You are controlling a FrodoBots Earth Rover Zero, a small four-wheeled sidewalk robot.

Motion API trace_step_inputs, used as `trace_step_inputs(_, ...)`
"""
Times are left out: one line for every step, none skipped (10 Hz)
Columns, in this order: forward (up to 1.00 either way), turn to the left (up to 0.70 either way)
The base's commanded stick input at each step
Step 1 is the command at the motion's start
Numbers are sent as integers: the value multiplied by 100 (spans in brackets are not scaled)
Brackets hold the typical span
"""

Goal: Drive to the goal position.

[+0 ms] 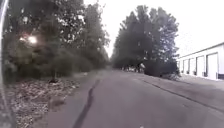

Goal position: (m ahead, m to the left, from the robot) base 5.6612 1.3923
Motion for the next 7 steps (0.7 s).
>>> trace_step_inputs(70, 1)
trace_step_inputs(70, 1)
trace_step_inputs(70, 1)
trace_step_inputs(70, 3)
trace_step_inputs(70, 22)
trace_step_inputs(70, 29)
trace_step_inputs(70, 20)
